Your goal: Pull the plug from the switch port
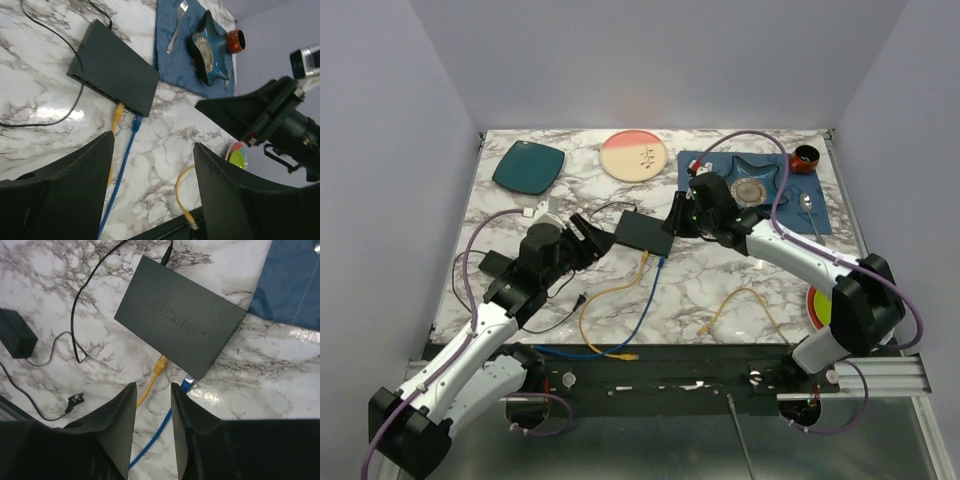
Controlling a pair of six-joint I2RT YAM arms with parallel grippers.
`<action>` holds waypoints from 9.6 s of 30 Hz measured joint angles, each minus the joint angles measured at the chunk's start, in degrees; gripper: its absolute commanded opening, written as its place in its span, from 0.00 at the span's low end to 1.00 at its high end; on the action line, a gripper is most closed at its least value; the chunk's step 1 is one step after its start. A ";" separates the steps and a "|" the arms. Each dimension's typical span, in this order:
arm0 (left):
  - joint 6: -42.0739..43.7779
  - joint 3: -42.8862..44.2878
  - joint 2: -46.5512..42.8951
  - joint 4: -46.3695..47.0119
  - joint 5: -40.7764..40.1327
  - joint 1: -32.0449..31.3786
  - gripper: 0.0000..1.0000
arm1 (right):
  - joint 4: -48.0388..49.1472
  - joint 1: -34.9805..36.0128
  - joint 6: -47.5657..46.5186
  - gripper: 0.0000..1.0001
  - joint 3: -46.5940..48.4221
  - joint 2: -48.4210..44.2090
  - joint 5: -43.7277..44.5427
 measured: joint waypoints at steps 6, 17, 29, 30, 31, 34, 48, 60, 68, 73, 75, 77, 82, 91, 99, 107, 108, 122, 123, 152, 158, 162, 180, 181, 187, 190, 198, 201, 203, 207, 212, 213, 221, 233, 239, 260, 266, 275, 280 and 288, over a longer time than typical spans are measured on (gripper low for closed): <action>-1.14 -0.04 7.17 4.39 -1.49 -8.26 0.71 | 2.43 0.00 -0.24 0.18 4.17 7.23 -3.52; -1.18 -0.46 16.70 9.53 -3.56 -10.14 0.71 | 4.33 0.00 0.35 0.14 5.68 14.75 -5.97; -0.52 -0.48 15.43 8.50 -4.59 -10.03 0.71 | -2.14 0.02 -5.95 0.87 1.20 -2.78 -4.76; -0.39 -0.48 14.86 8.07 -4.81 -10.03 0.71 | -4.68 0.02 -6.60 0.87 1.16 -5.18 -4.33; -0.22 -0.50 13.90 7.37 -5.09 -10.03 0.71 | -6.82 0.02 -6.88 0.87 0.98 -7.04 -4.00; -0.07 -0.70 11.85 6.12 -5.60 -10.03 0.71 | -13.84 0.15 -6.71 0.87 -1.68 -11.78 -2.08; -1.42 -5.44 7.91 4.52 -5.07 -10.05 0.71 | -44.94 8.09 1.42 0.92 -9.97 -27.91 2.32; -3.58 -10.08 5.79 6.12 -2.69 -10.93 0.71 | -47.34 18.14 8.00 0.22 -23.61 -29.81 -4.35; -4.17 -10.45 3.72 6.38 -2.49 -11.19 0.71 | -51.43 18.75 12.66 0.01 -12.63 -30.34 8.52; -4.44 -10.54 3.74 6.43 -2.47 -11.34 0.71 | -54.93 18.18 13.51 0.01 -0.17 -25.70 23.65; -4.46 -10.54 3.72 6.40 -2.47 -11.34 0.71 | -55.41 16.70 13.33 0.01 1.73 -22.60 28.85; -4.46 -10.54 3.63 6.36 -2.49 -11.34 0.71 | -55.45 14.62 12.52 0.01 1.73 -19.78 32.33; -4.42 -10.54 2.71 5.92 -2.51 -11.34 0.71 | -50.56 -0.17 6.45 0.23 -1.73 -17.03 34.71; -4.37 -10.58 2.64 5.79 -2.51 -11.34 0.71 | -40.35 -10.12 -2.14 0.90 -4.98 -16.41 26.84; -4.37 -10.91 2.60 5.75 -2.54 -11.34 0.71 | -33.68 -9.66 -2.60 0.84 -4.50 -23.87 18.25; -4.35 -10.91 2.82 5.77 -2.58 -11.34 0.72 | -19.54 -1.75 -1.92 0.81 -4.39 -24.76 4.35; -4.35 -10.91 2.99 5.77 -2.58 -11.34 0.72 | -17.97 -0.59 -1.92 0.79 -4.17 -23.30 2.97; -2.23 -8.92 11.91 8.63 -3.19 -8.81 0.73 | -1.53 1.79 -0.72 0.01 5.95 5.95 -4.76; -2.21 -8.85 12.44 9.33 -3.15 -8.00 0.72 | -0.96 1.60 -0.61 0.01 7.37 7.78 -5.05; -5.51 -2.45 45.18 33.07 9.79 -2.64 0.65 | 8.37 -4.83 4.72 0.01 7.93 25.83 -14.95; -7.23 -2.40 47.60 36.63 9.94 -2.64 0.64 | 9.77 -4.94 5.42 0.01 7.78 26.27 -15.78; -9.11 -1.75 50.71 39.58 10.14 -2.64 0.50 | 10.67 -4.94 5.62 0.01 7.54 26.49 -16.17; -15.17 -1.20 57.86 50.36 12.31 -1.75 0.34 | 13.14 -5.29 6.01 0.01 6.36 26.49 -16.79; -15.54 -1.46 58.03 51.08 12.59 -1.53 0.34 | 13.22 -5.29 6.01 0.01 6.32 26.49 -16.83; -17.66 -3.89 58.90 56.37 13.60 -0.72 0.34 | 13.44 -5.29 6.03 0.01 6.19 26.51 -17.05; -18.64 -5.03 59.65 59.25 14.36 -0.35 0.34 | 13.49 -5.29 6.03 0.01 6.19 26.51 -17.14; -19.71 -5.51 61.13 62.31 15.67 -0.04 0.33 | 13.86 -5.31 6.40 0.01 5.99 26.51 -17.31; -19.69 -5.51 61.13 62.34 15.72 -0.02 0.34 | 13.86 -5.31 6.45 0.01 5.99 26.51 -17.33; -19.41 -5.51 61.13 62.25 15.72 -0.02 0.34 | 13.86 -5.31 6.45 0.01 5.99 26.51 -17.33; -18.62 -5.55 60.92 61.90 15.69 -0.02 0.37 | 13.86 -5.31 6.45 0.01 5.99 26.51 -17.33; -17.35 -5.88 60.43 60.57 15.69 -0.02 0.43 | 13.86 -5.31 6.45 0.01 5.99 26.51 -17.33; -17.35 -5.97 60.43 60.35 15.69 -0.02 0.44 | 13.86 -5.31 6.45 0.01 5.99 26.51 -17.33; -16.76 -5.95 60.06 60.02 15.72 -0.07 0.41 | 13.88 -5.31 6.47 0.01 5.99 26.53 -17.35; -15.91 -3.21 60.06 55.54 15.41 -0.87 0.33 | 14.08 -5.31 6.47 0.01 5.99 26.60 -17.38; -16.11 -2.56 60.04 54.42 15.34 -1.01 0.20 | 14.38 -5.31 6.47 0.01 5.92 26.64 -17.40; -16.37 -3.15 60.22 56.68 15.28 -1.14 0.00 | 8.94 -5.14 4.09 0.01 1.86 19.67 -14.56; -16.81 -3.69 60.67 58.42 15.30 -1.05 0.00 | 5.20 -3.98 2.08 0.01 0.70 15.26 -12.61; -16.79 -3.76 60.76 58.64 15.37 -1.03 0.00 | 2.64 -1.57 1.33 0.01 0.02 16.55 -12.61; -16.79 -3.91 60.74 58.77 15.37 -1.03 0.00 | 1.03 -0.72 1.33 0.01 1.84 20.26 -12.63; -16.79 -5.11 60.30 59.76 15.37 -1.03 0.00 | -1.20 -0.66 1.90 0.01 6.38 23.54 -11.93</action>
